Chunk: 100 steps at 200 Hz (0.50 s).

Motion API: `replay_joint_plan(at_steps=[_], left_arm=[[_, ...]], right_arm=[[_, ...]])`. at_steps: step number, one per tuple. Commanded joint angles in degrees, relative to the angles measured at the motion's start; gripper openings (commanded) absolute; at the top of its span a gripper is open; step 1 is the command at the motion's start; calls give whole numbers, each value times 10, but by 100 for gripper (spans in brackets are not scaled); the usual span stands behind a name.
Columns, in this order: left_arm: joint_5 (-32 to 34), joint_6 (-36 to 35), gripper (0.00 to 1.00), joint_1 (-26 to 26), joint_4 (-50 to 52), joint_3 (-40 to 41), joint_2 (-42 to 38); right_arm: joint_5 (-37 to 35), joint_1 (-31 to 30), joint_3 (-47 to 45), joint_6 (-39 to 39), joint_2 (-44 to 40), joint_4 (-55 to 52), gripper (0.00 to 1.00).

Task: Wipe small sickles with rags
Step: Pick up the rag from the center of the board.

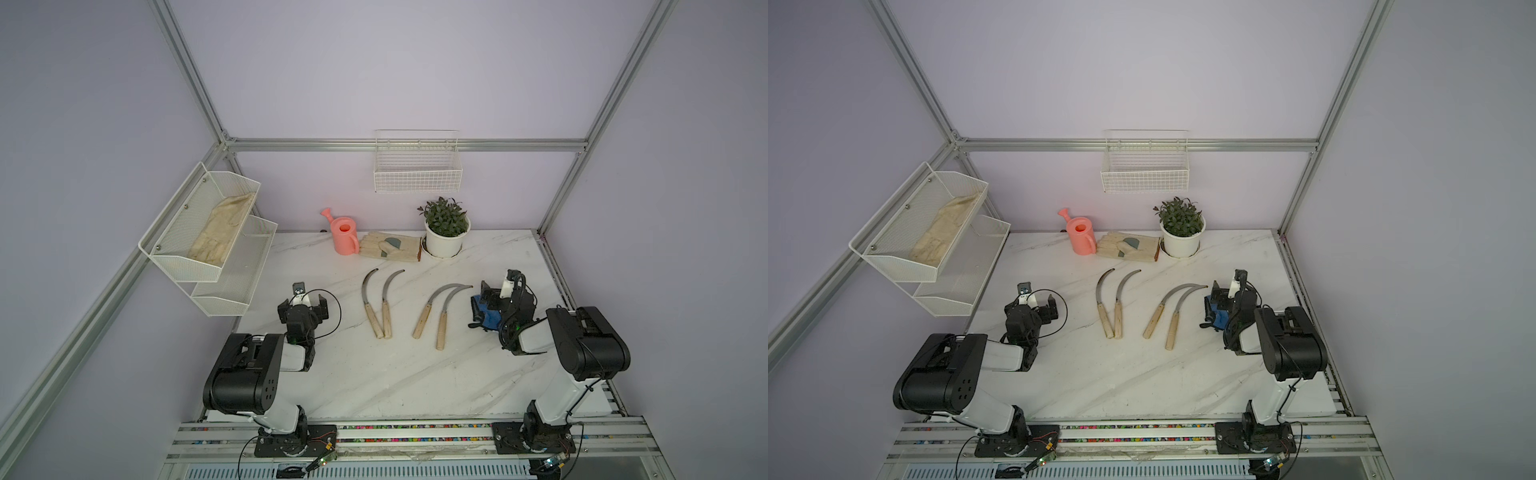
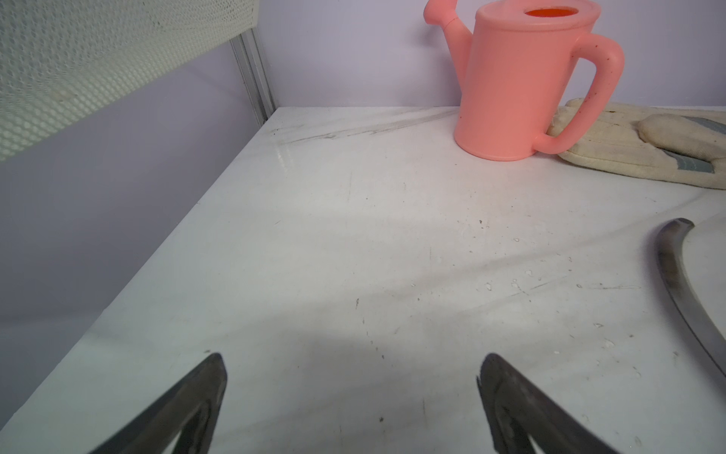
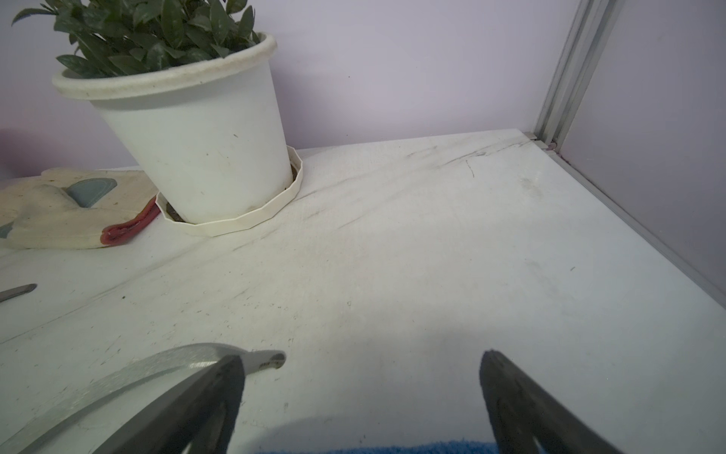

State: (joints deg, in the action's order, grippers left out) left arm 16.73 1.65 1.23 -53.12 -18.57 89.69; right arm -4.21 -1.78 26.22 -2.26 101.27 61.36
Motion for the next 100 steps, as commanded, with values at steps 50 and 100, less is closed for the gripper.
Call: replay_joint_plan(at_steps=[50, 100], left_arm=[[2, -10, 100, 3, -26, -25, 4], [45, -16, 100, 15, -20, 3, -76]], right_arm=[[-7, -3, 4, 11, 5, 27, 97], [-150, -36, 17, -64, -200, -175, 97]])
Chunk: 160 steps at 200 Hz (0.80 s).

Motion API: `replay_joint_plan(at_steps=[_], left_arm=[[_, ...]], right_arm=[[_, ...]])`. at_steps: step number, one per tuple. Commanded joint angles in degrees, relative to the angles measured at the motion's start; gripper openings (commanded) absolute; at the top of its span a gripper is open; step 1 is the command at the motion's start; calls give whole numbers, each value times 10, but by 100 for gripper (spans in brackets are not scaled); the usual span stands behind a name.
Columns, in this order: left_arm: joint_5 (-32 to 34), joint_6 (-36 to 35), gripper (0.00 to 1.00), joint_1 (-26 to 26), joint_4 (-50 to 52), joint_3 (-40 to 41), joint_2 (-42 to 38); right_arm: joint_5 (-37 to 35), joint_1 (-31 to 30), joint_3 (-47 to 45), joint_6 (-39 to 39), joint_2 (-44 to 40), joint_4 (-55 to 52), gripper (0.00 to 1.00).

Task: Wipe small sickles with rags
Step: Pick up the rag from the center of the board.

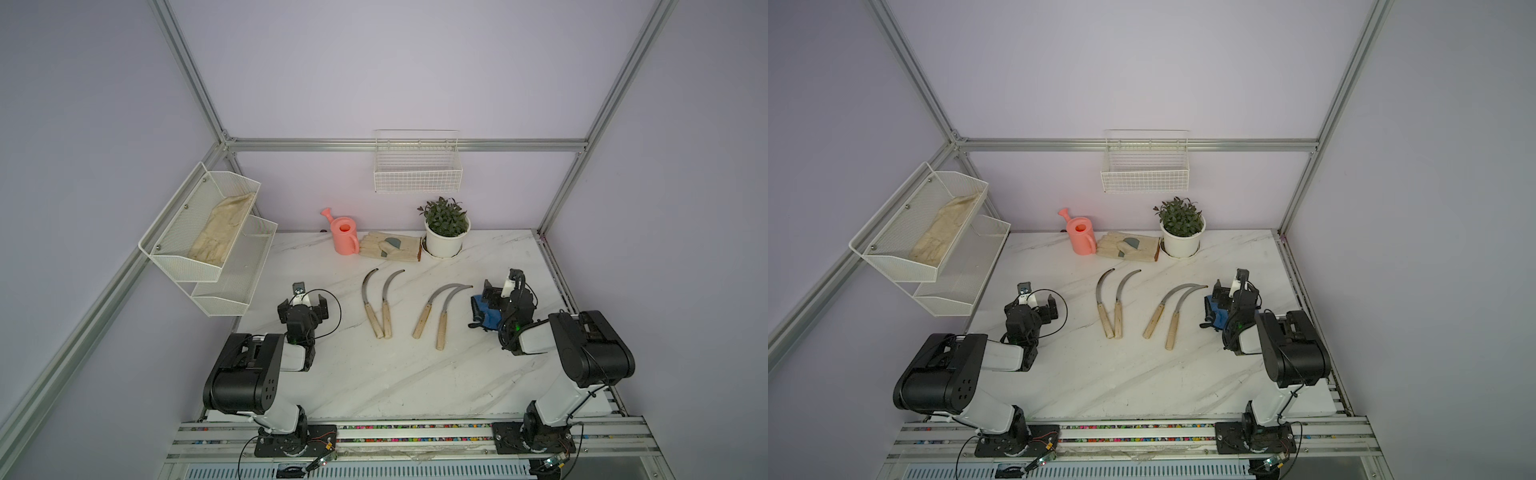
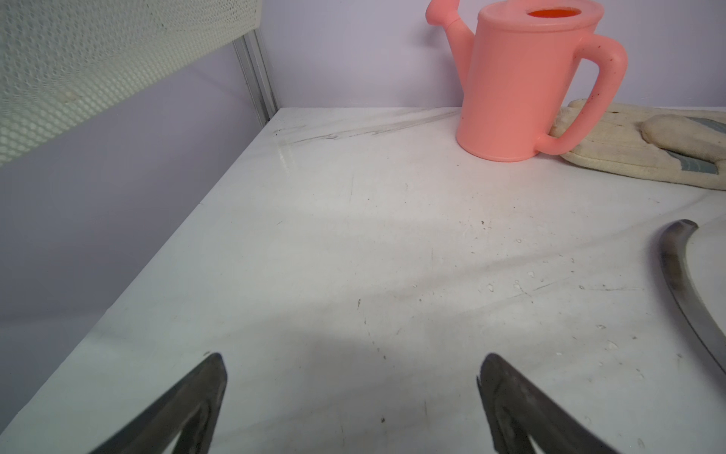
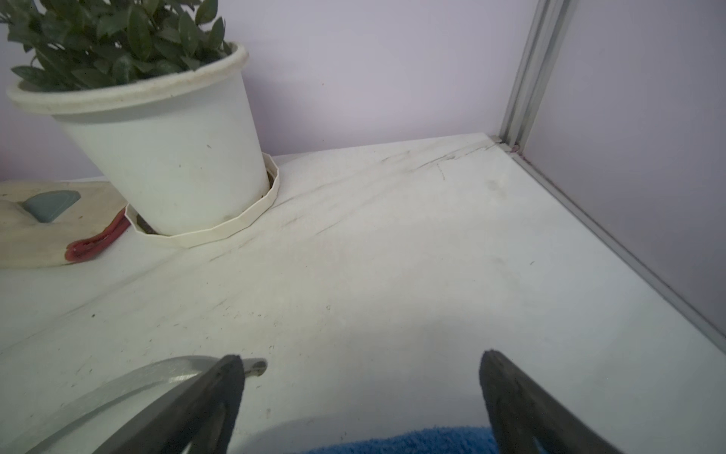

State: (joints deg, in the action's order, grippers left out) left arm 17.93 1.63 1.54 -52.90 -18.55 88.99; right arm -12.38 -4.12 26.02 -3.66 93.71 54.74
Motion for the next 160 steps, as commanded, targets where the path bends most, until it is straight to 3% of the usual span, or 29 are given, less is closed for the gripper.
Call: replay_joint_plan(at_steps=[1, 18, 31, 42, 55, 75, 83, 94, 112, 135, 160], left_arm=[[33, -16, 100, 12, -21, 3, -72], [46, -25, 100, 24, 1, 23, -165], [50, 40, 100, 25, 21, 37, -243], [7, 98, 100, 26, 71, 40, -320], [-48, 183, 100, 26, 156, 32, -405], [-128, 220, 100, 25, 322, 6, -504], [-102, 245, 100, 25, 337, 18, -532], [-19, 306, 100, 25, 365, 42, -566], [105, 393, 100, 22, 486, 51, -624], [144, 403, 100, 21, 570, 62, -684], [119, 382, 100, 21, 526, 106, -691]], right_arm=[[-66, -13, 20, -53, -130, -115, 97], [-18, -13, 45, -122, -211, -201, 97], [-2, -13, 73, -220, -259, -291, 97], [49, -13, 94, -257, -289, -349, 97], [105, -13, 92, -251, -316, -344, 97], [94, -12, 81, -297, -357, -371, 97], [76, -12, 86, -311, -372, -400, 97], [75, -12, 98, -308, -380, -433, 97], [67, -11, 120, -289, -377, -498, 97], [30, -11, 104, -315, -393, -526, 97], [15, -11, 81, -341, -395, -523, 97]])
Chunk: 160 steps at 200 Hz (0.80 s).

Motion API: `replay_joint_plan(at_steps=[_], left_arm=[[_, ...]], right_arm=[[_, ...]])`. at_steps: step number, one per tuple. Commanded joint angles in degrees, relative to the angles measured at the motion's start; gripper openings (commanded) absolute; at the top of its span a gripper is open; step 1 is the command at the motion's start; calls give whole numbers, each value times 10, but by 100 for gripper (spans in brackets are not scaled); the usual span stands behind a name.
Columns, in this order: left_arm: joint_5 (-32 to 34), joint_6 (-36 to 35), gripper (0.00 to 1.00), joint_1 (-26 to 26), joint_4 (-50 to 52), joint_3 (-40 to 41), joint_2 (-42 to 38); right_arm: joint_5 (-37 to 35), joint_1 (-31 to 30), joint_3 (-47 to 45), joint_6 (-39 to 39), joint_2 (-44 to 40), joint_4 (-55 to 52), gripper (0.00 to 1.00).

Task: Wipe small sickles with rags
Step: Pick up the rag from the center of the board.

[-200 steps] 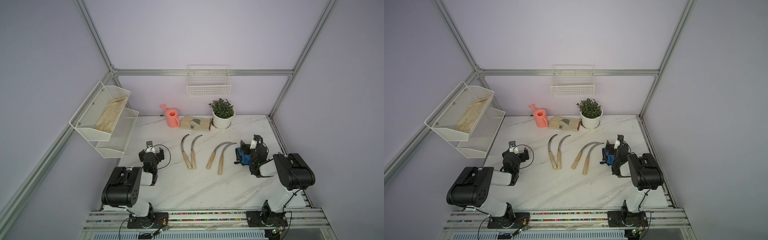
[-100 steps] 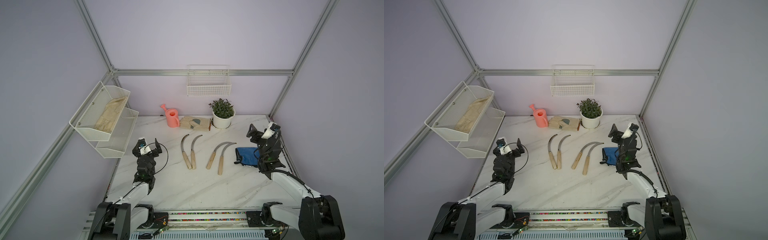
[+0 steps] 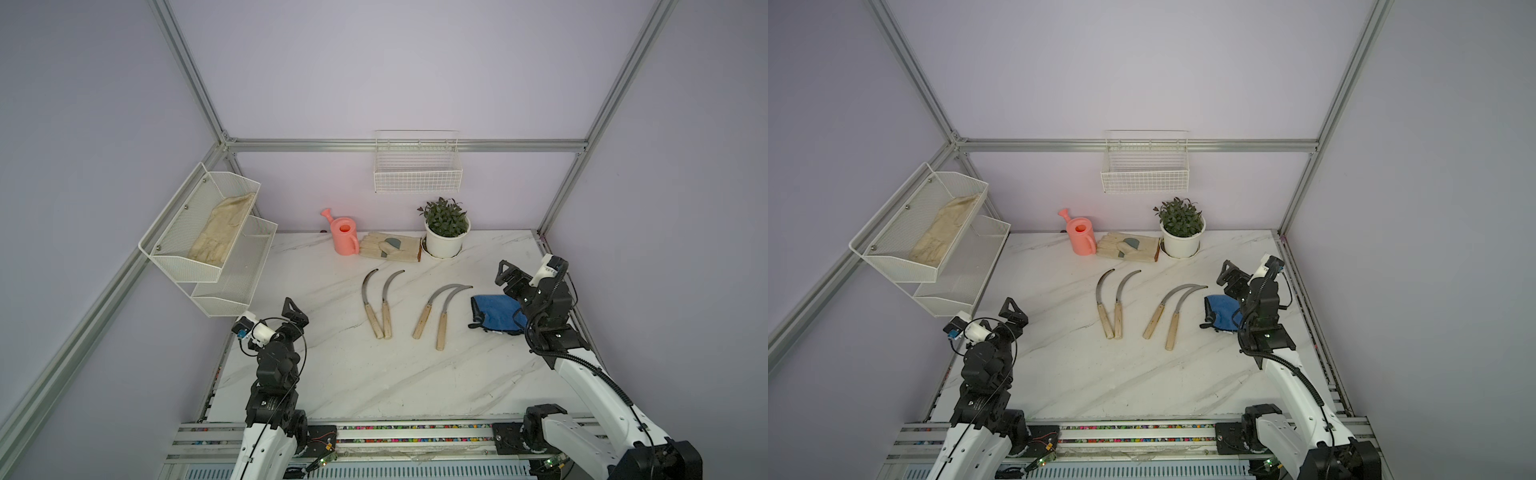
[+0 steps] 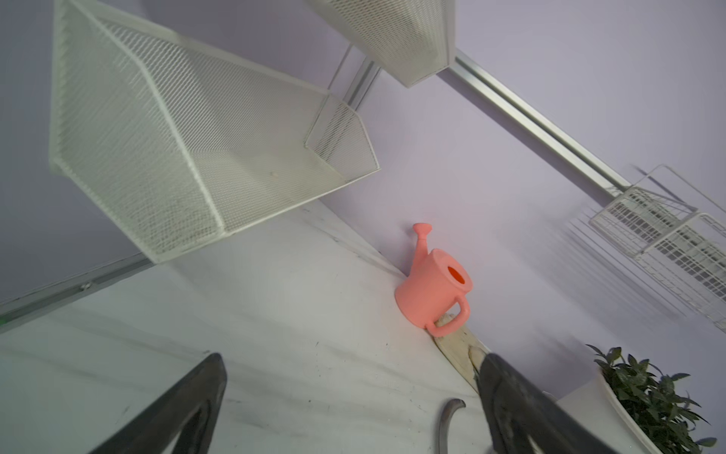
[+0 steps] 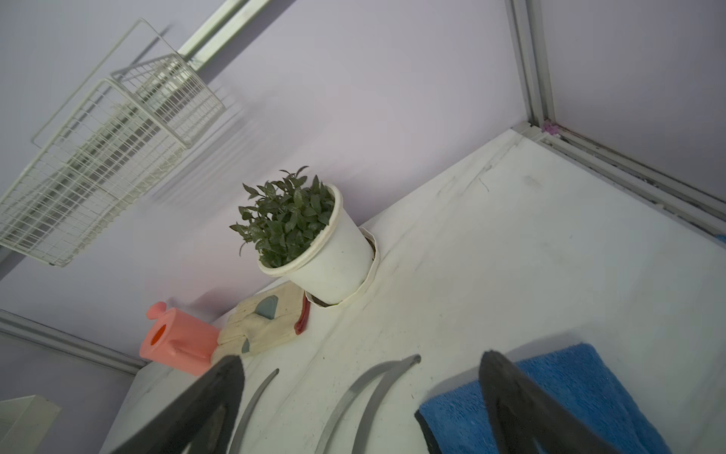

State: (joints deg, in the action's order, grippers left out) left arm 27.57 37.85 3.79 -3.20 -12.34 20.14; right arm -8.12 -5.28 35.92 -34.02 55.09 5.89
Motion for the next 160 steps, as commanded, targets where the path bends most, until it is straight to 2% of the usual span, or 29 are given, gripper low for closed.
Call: replay_joint_plan(at_steps=[1, 17, 36, 68, 108, 131, 160], left_arm=[[23, 20, 100, -2, 26, 46, -1], [21, 28, 100, -2, 41, 31, 28], [8, 25, 100, -2, 30, 17, 74], [-11, 21, 100, -2, 32, -15, 146], [-22, 14, 100, -2, 19, -34, 200], [-25, 14, 100, -2, 21, -42, 213], [-27, 14, 100, -2, 20, -43, 217]], right_arm=[[-26, 0, -19, -37, -9, -33, 97], [-7, 0, -25, -28, -6, -23, 97], [-19, 0, 9, -24, 31, -77, 97], [-7, -6, 77, 6, 190, -106, 97], [-104, -37, 166, 5, 356, -182, 97], [-145, -42, 186, -10, 381, -217, 97], [-167, -42, 179, -22, 363, -237, 97]])
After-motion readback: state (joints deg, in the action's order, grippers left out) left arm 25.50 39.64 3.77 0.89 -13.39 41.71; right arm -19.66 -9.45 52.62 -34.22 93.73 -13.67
